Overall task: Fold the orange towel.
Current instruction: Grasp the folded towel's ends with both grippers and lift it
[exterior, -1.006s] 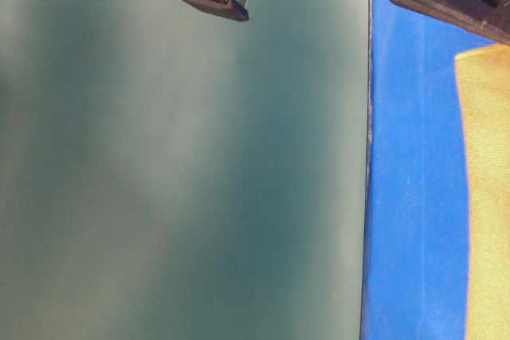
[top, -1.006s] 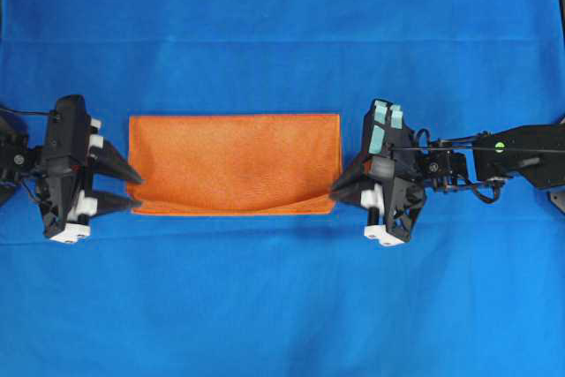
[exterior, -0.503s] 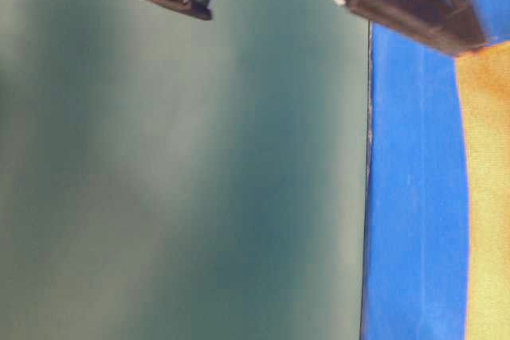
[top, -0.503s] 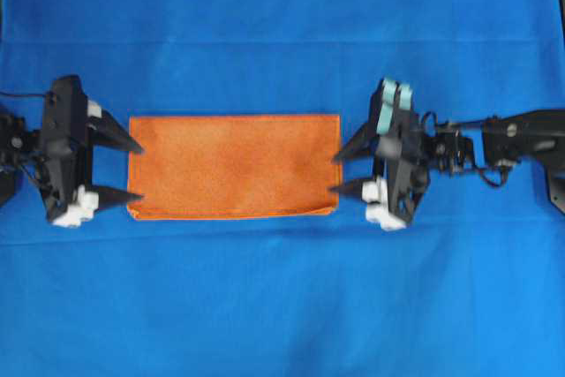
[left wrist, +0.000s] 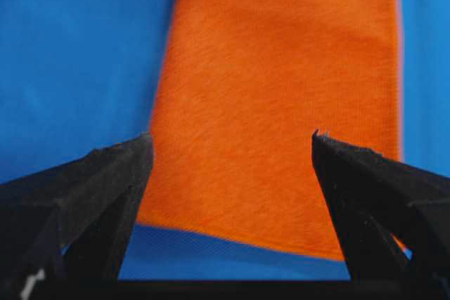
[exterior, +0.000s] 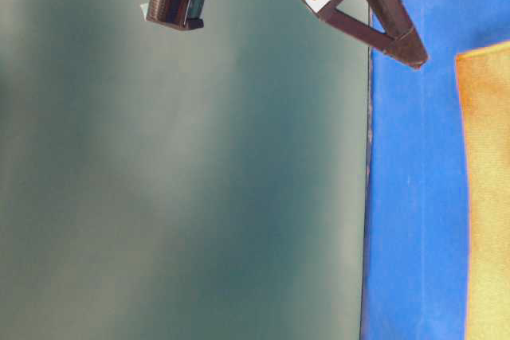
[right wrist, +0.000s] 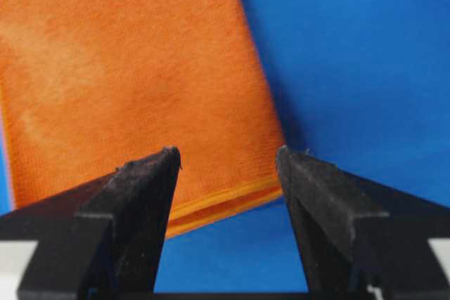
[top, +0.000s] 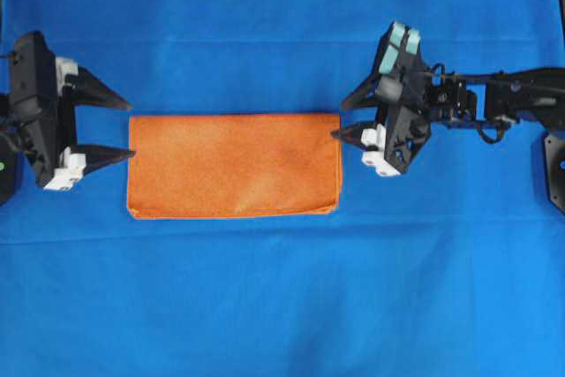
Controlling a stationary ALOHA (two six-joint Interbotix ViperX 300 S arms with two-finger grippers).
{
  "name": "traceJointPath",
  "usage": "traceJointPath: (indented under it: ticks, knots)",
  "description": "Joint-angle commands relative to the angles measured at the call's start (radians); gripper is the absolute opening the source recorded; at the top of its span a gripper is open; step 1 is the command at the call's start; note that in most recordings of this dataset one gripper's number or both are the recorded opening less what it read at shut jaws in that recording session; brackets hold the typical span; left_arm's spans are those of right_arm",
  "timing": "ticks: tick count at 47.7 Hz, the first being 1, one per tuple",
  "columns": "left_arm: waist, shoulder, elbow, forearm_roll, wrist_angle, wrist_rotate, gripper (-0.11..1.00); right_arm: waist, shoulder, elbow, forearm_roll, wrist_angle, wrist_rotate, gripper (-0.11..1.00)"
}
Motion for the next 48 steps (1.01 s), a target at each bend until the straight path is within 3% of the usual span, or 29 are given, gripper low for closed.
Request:
traceJointPath:
  ticks: [1,16,22,27,35,39,46,48]
  knots:
    - [0.038,0.048,-0.011,0.000,-0.029,0.003,0.87,-0.014,0.011,-0.026,-0.003,-0.009,-0.005,0.61]
    - [0.130,0.334,-0.009,0.000,-0.233,0.006,0.86,-0.040,0.166,-0.055,-0.005,-0.072,-0.009,0.61]
    - [0.133,0.426,-0.035,0.000,-0.247,0.006,0.83,-0.041,0.184,-0.058,-0.003,-0.074,-0.009,0.60]
    - [0.133,0.459,-0.046,0.000,-0.244,0.006,0.68,-0.041,0.186,-0.058,-0.003,-0.072,-0.009,0.60]
    - [0.133,0.453,-0.035,0.000,-0.244,0.005,0.32,-0.041,0.186,-0.058,-0.005,-0.071,-0.009,0.57]
    - [0.133,0.449,-0.029,0.000,-0.244,0.005,0.22,-0.038,0.186,-0.055,-0.006,-0.069,-0.011,0.47]
    - [0.133,0.451,-0.034,0.000,-0.221,0.003,0.11,-0.031,0.186,-0.052,-0.012,-0.071,-0.011,0.09]
    - [0.133,0.454,-0.038,0.000,-0.212,0.002,0.08,-0.031,0.186,-0.052,-0.012,-0.071,-0.011,0.03]
